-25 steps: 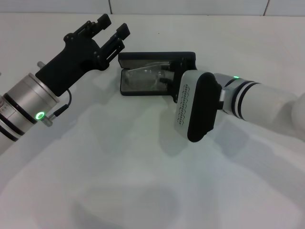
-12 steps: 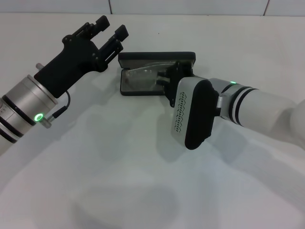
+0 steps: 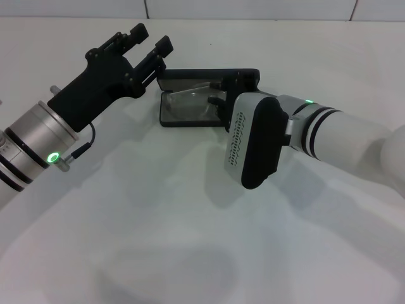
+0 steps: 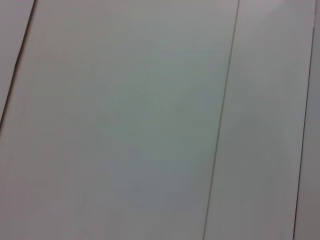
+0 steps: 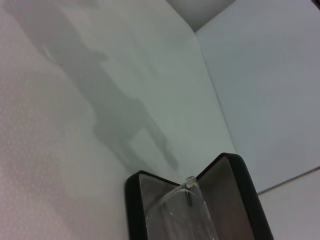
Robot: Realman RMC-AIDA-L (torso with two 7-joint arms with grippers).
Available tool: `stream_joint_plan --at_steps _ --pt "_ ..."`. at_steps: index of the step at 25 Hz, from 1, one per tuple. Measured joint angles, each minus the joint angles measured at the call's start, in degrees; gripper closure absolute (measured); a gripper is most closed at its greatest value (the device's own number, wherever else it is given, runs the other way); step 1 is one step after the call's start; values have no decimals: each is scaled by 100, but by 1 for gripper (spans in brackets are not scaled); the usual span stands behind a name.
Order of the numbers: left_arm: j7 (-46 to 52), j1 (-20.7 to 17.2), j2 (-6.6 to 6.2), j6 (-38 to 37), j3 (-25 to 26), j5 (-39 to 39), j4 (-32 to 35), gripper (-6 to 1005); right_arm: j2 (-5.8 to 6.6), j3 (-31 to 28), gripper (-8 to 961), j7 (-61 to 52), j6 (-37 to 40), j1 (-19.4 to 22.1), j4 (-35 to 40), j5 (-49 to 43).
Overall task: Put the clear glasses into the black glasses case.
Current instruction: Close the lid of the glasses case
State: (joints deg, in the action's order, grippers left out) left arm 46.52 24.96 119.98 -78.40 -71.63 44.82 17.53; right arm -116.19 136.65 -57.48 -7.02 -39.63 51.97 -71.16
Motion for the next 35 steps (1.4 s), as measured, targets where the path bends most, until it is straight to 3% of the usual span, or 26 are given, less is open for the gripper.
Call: stream_joint_plan --at_steps 8,15,27,35 --pt "-22 2 -1 0 -8 0 -4 431 0 45 744 11 4 -143 -168 281" --pt "-20 0 -1 1 -9 0 -4 431 0 303 745 11 -13 -556 -531 935" --pt "-30 9 -1 1 -9 -28 2 430 0 327 757 381 -38 -357 -322 970" --pt "-23 36 -1 1 -8 -28 11 430 0 319 877 393 -139 -327 -312 949"
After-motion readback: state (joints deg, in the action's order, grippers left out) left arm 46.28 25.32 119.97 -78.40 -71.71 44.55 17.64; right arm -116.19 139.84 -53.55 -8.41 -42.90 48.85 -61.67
